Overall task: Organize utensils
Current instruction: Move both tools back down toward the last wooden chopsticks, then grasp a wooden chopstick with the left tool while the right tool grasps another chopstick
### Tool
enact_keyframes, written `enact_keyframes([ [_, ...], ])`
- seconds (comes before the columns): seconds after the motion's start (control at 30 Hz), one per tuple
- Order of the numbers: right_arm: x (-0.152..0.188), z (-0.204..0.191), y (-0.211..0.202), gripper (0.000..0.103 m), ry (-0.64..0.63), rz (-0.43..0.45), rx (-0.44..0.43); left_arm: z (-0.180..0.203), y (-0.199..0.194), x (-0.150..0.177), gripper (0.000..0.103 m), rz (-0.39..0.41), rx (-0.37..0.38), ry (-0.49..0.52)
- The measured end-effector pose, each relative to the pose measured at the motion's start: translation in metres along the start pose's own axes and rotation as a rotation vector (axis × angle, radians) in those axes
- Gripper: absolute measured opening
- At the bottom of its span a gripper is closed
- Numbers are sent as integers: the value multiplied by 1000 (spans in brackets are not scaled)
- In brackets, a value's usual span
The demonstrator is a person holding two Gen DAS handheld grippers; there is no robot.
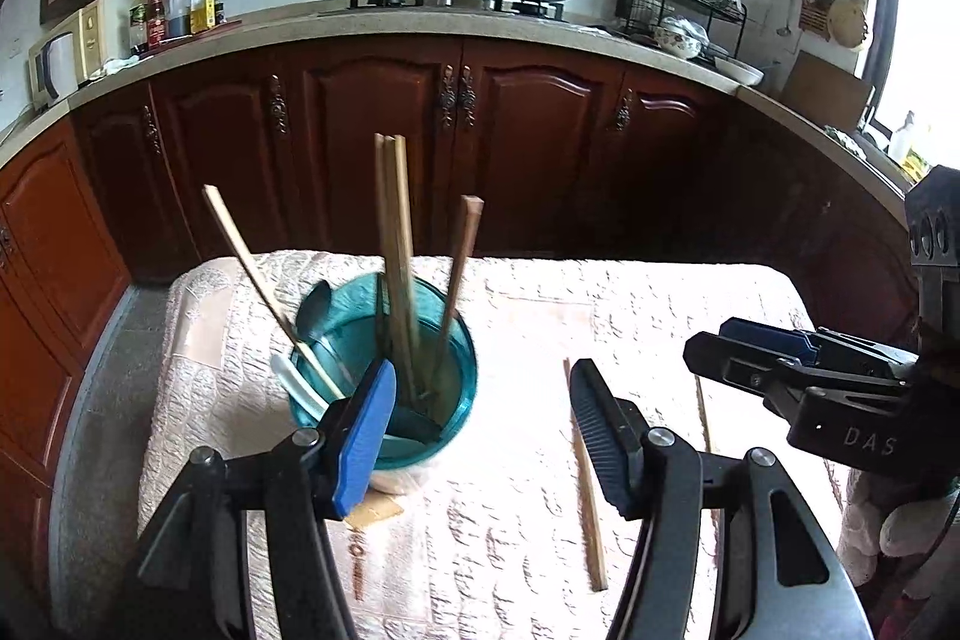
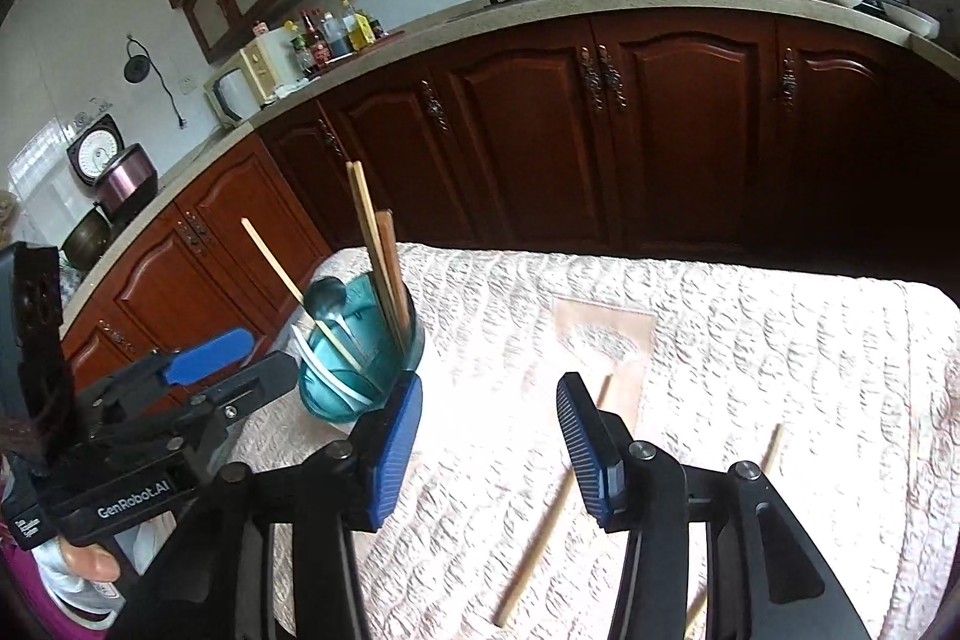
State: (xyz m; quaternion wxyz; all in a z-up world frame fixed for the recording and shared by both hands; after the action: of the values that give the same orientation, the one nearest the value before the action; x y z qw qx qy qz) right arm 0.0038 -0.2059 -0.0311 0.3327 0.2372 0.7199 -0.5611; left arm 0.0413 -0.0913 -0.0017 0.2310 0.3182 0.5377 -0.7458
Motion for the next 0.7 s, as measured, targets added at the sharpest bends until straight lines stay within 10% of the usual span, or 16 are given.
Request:
enact_keyframes([
  [0.7,43,46,-6,54,88,-44,67,43,28,33,62,-77,33,20],
])
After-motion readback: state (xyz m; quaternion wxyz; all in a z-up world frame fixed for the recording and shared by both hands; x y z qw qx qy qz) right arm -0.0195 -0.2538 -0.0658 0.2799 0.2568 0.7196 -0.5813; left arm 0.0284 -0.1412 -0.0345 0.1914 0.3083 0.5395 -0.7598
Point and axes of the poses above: each gripper's, at about its wrist camera, not at the fingertips, and y roughly the way its jaws point, z to its right, x to its underside, the point moved 9 cm from there along y, roughly the way its jaws point, and after that the axes turned 8 degrees about -y, right-handed, at the moved point
